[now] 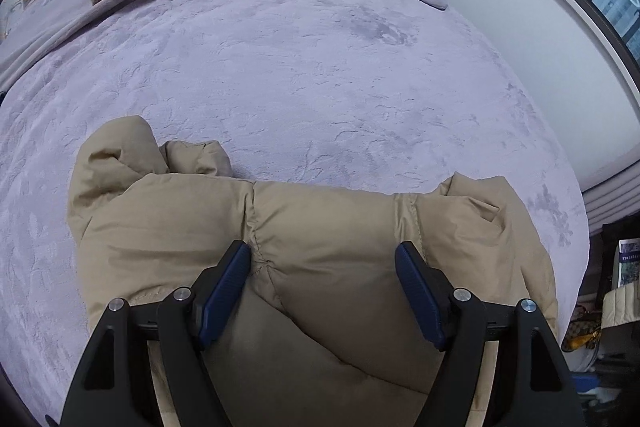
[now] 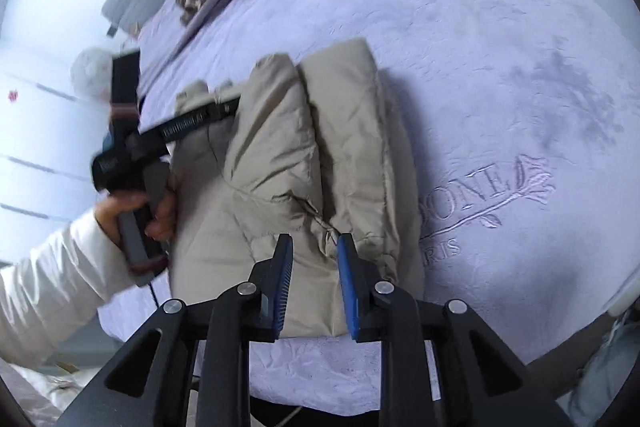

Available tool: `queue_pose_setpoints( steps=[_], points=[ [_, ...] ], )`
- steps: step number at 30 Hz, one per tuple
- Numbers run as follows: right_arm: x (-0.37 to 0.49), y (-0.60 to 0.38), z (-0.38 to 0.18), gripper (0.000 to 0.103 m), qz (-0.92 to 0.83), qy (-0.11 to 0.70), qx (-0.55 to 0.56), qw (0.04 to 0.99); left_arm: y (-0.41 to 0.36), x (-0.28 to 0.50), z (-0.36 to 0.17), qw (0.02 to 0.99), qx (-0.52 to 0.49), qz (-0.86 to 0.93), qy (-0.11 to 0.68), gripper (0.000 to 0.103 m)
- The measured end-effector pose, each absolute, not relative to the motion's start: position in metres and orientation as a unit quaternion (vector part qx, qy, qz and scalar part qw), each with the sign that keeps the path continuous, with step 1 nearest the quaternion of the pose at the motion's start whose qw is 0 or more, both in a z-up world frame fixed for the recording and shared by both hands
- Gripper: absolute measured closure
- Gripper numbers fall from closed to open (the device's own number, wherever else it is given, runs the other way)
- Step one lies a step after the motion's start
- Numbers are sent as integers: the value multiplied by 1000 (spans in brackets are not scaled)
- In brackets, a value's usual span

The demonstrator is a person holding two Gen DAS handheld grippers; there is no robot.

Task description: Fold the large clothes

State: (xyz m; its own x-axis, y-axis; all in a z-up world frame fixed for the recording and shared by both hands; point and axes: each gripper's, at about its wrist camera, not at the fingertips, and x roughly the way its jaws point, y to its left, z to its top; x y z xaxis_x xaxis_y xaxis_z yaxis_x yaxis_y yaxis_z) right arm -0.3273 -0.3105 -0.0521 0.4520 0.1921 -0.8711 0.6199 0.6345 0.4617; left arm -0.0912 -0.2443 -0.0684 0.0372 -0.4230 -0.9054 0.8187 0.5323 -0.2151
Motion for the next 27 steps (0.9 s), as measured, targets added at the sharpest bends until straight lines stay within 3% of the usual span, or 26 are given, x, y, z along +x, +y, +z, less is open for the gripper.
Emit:
queue_pose_setpoints(
  steps=[4,12,17,22,23,24,25,27],
  points=[
    [-324,-302,-87,90,-126,545,402,724,-217,-87,-47,704,171,-438,533,27],
    [-326,-300,-115,95,-102,566,399,714,-139,-97,-30,714,163,-389,559,27],
    [-313,-312,-113,95,-97,564,415,707,-108,-110,-39,712,153,-356,586,27],
    [-309,-317,-105,88,-98,565,419,704,-93,-117,-46,704,132,-349,604,27],
    [-307,-316,-105,86,-100,567,416,704,-90,-117,-47,704,128,-351,604,24],
    [-308,-311,-105,86,-103,569,412,705,-89,-117,-48,704,127,-352,604,5],
    [-307,-309,-105,85,-107,570,409,705,-86,-117,-49,704,129,-351,603,0],
    [-306,-306,-102,85,-118,569,411,703,-84,-118,-53,701,134,-354,604,0]
  ],
)
